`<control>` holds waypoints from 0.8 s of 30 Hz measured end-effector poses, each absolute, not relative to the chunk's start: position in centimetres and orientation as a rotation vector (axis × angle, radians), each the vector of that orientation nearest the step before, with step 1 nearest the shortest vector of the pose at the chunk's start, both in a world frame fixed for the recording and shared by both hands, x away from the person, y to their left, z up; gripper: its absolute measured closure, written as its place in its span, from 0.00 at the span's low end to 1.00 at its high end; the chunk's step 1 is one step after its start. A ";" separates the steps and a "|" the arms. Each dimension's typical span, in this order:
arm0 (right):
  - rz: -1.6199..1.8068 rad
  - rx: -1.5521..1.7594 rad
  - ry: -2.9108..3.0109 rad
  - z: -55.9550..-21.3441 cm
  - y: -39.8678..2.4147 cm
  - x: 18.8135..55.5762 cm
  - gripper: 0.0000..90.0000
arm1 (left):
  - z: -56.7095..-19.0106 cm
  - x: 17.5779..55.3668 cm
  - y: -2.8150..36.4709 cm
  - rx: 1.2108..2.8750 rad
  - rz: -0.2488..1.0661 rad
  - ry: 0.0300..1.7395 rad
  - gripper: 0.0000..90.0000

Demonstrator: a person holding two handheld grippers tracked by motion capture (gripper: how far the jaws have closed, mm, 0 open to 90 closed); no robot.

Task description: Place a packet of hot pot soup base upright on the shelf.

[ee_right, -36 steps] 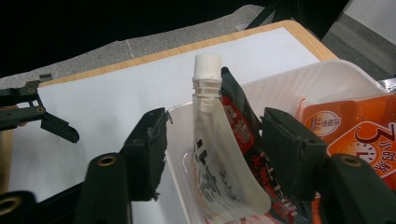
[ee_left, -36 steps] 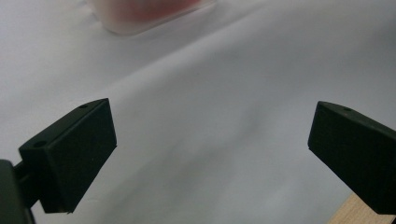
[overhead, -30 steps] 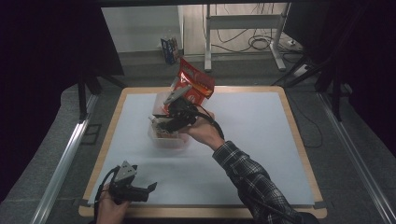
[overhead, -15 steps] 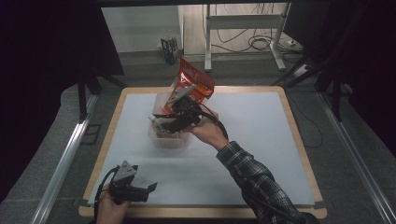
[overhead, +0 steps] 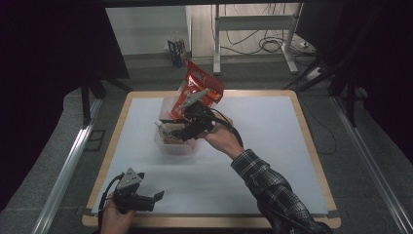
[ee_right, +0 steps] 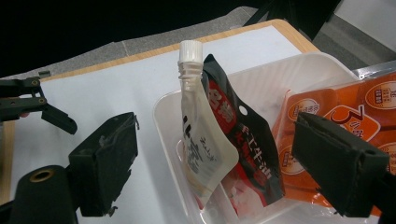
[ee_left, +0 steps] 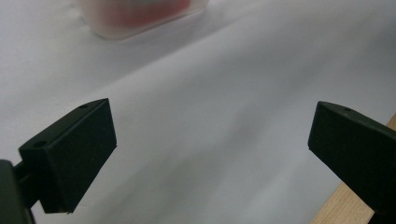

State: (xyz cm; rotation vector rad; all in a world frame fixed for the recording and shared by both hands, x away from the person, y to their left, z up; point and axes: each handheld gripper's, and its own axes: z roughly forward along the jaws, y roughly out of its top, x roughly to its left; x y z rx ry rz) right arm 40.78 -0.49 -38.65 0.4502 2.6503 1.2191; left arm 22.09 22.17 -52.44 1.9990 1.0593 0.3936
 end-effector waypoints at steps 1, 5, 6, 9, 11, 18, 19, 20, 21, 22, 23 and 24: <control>1.219 0.455 2.650 -38.6 -0.5 40.7 0.15 | -52.4 22.1 22.2 2.000 0.395 1.057 0.01; 1.224 0.460 2.643 -38.5 -0.8 40.6 0.14 | -52.4 22.0 22.1 2.002 0.410 1.052 0.01; 1.224 0.456 2.644 -38.5 -0.9 40.5 0.13 | -52.4 22.0 22.1 2.002 0.413 1.050 0.01; 1.228 0.454 2.644 -38.4 -1.1 40.3 0.13 | -52.4 22.0 22.1 2.006 0.418 1.045 0.01; 1.227 0.450 2.642 -38.4 -1.3 40.2 0.12 | -52.4 22.0 22.0 2.008 0.421 1.042 0.01; 1.224 0.459 2.630 -38.3 -2.0 39.8 0.09 | -52.4 22.0 22.0 2.008 0.426 1.038 0.01; 1.225 0.463 2.630 -38.3 -2.1 39.7 0.08 | -52.4 22.0 22.0 2.008 0.426 1.038 0.01; 1.224 0.464 2.630 -38.3 -2.2 39.7 0.08 | -52.4 22.0 22.0 2.007 0.426 1.038 0.01; 1.223 0.467 2.630 -38.3 -2.3 39.6 0.07 | -52.4 22.0 22.0 2.007 0.427 1.037 0.01; 1.220 0.468 2.630 -38.3 -2.4 39.6 0.07 | -52.4 22.0 22.0 2.008 0.427 1.037 0.01; 1.221 0.468 2.628 -38.4 -2.6 39.6 0.06 | -52.4 22.0 22.0 2.008 0.428 1.037 0.01; 1.220 0.470 2.627 -38.4 -2.7 39.5 0.06 | -52.4 22.0 22.0 2.009 0.428 1.036 0.01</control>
